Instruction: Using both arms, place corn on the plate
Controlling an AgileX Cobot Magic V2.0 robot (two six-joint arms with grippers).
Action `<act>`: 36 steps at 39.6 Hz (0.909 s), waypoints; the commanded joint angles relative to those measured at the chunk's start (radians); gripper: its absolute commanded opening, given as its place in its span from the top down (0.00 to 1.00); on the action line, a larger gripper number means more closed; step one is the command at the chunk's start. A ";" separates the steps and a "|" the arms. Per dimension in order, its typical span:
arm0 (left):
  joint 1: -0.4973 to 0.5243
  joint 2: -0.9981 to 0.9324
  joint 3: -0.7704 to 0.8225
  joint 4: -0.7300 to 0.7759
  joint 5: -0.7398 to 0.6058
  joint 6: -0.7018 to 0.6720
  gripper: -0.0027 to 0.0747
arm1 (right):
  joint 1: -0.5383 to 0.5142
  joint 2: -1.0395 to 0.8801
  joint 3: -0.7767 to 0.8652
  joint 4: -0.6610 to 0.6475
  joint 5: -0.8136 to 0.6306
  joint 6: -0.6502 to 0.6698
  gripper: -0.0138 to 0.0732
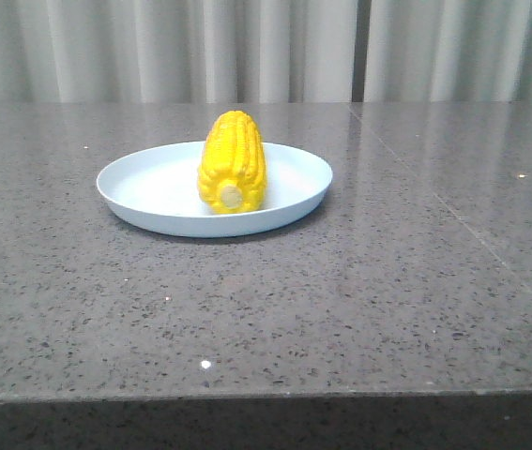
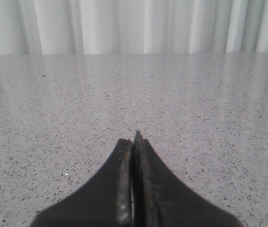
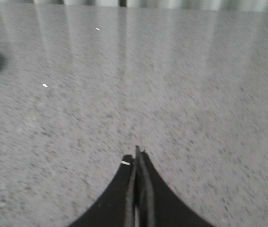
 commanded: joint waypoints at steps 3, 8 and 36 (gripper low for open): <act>0.003 -0.020 0.003 -0.002 -0.091 -0.004 0.99 | -0.032 -0.041 0.009 0.014 -0.071 -0.011 0.91; 0.003 -0.020 0.003 -0.002 -0.091 -0.004 0.99 | -0.041 -0.108 0.009 0.016 -0.067 -0.011 0.91; 0.003 -0.020 0.003 -0.002 -0.091 -0.004 0.99 | -0.042 -0.114 0.009 0.017 -0.060 -0.009 0.91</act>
